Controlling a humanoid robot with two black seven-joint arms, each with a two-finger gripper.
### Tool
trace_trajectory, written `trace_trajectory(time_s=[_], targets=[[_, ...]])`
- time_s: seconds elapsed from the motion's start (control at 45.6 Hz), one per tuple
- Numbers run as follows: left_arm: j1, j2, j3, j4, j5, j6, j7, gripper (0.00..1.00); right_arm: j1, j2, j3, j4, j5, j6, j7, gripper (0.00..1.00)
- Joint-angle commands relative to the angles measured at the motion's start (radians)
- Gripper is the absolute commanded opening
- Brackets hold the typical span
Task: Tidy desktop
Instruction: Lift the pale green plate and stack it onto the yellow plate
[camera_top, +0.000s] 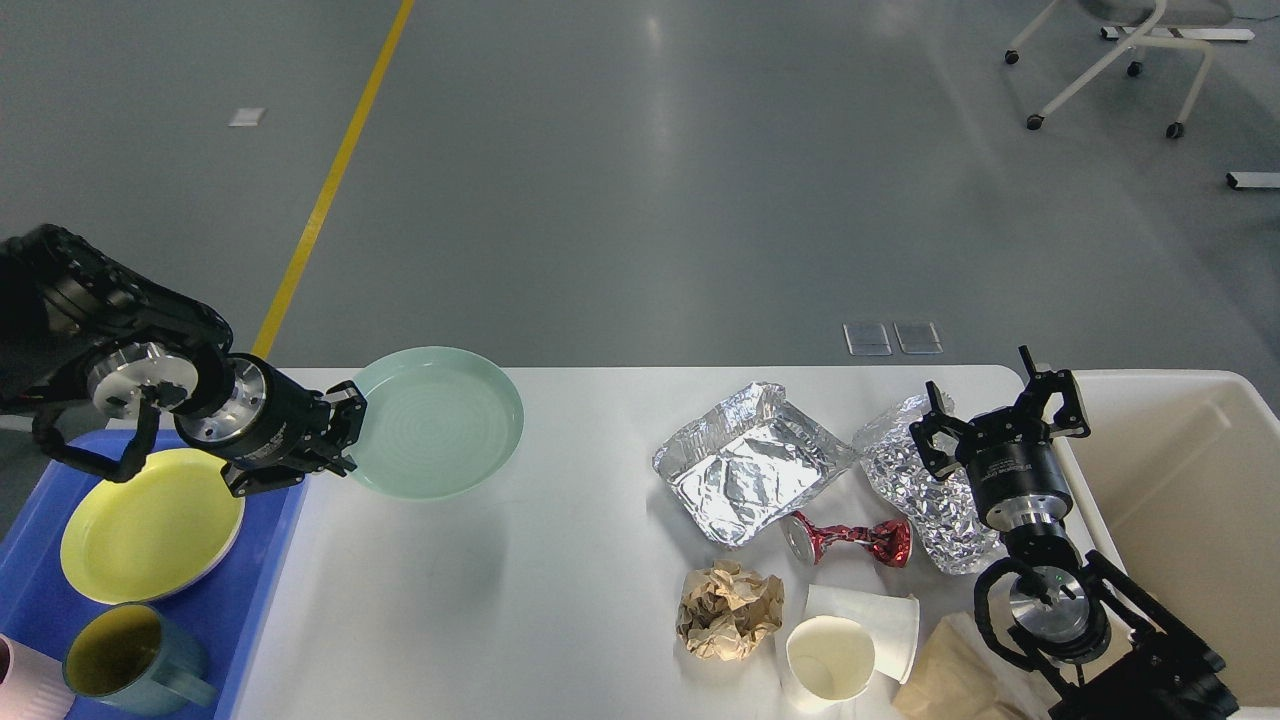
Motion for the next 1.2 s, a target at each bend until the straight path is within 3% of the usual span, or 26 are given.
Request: trace_trajectory(time_s=[0.0,0.241,0.46,0.613,0.767,0.898,1.183], targets=[[-0.186,0.002,0.072,-0.102,-0.007,-0.091,-0.008,0.0,0.0,0.0,0.0,0.0,0.0,0.0,0.0,1.0],[-0.416,0.004,0.132,-0.27,-0.029,-0.178,-0.017,0.0,0.0,0.0,0.0,0.0,0.0,0.0,0.0,1.0],[-0.421,0.019,0.18,-0.262,-0.027,-0.213,-0.031,0.0,0.0,0.0,0.0,0.0,0.0,0.0,0.0,1.0],[-0.403,0.111,0.209,-0.213,-0.003,-0.227,-0.02,0.0,0.0,0.0,0.0,0.0,0.0,0.0,-0.001,1.0],[-0.328,0.255,0.234,-0.095,0.1,-0.235,-0.02,0.0,0.0,0.0,0.0,0.0,0.0,0.0,0.0,1.0],[-0.19,0.396,0.214,0.038,0.172,-0.236,-0.02,0.0,0.0,0.0,0.0,0.0,0.0,0.0,0.0,1.0],[0.164,0.587,0.028,0.354,0.23,-0.243,-0.014,0.0,0.0,0.0,0.0,0.0,0.0,0.0,0.0,1.0]])
